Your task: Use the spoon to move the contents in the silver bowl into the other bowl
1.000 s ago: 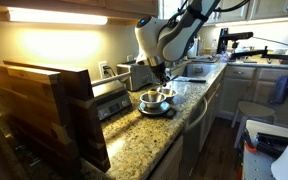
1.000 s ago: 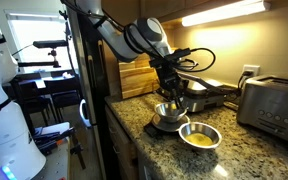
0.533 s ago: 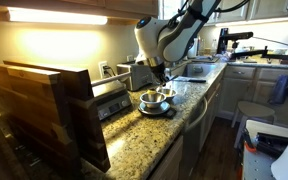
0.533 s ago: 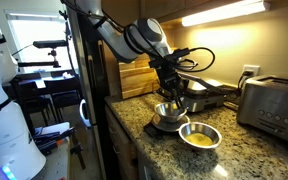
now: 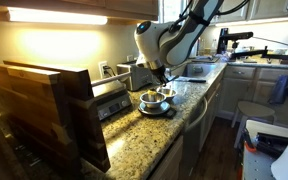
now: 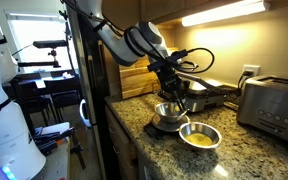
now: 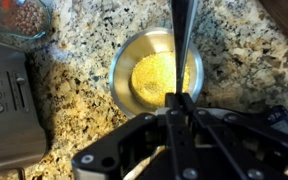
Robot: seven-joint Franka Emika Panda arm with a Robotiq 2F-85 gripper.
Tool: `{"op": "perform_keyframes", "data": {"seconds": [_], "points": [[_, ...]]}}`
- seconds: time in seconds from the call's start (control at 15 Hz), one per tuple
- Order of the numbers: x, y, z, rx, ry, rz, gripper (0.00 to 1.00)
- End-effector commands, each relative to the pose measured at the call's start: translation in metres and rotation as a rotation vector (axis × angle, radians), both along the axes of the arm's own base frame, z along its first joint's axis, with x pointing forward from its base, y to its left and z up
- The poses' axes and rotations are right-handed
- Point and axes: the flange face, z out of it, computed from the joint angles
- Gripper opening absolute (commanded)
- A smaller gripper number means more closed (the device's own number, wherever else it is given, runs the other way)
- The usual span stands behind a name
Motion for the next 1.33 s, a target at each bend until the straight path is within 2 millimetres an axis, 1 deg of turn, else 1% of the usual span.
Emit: {"op": "perform_keyframes", "data": {"seconds": [0.0, 0.53, 1.27], "points": [[0.0, 0.003, 0.001, -0.032, -0.04, -0.015, 0.07], [-0.005, 0.004, 0.001, -0.058, -0.072, -0.03, 0.07], [-0.02, 0.013, -0.008, -0.08, -0.108, -0.064, 0.07]]}}
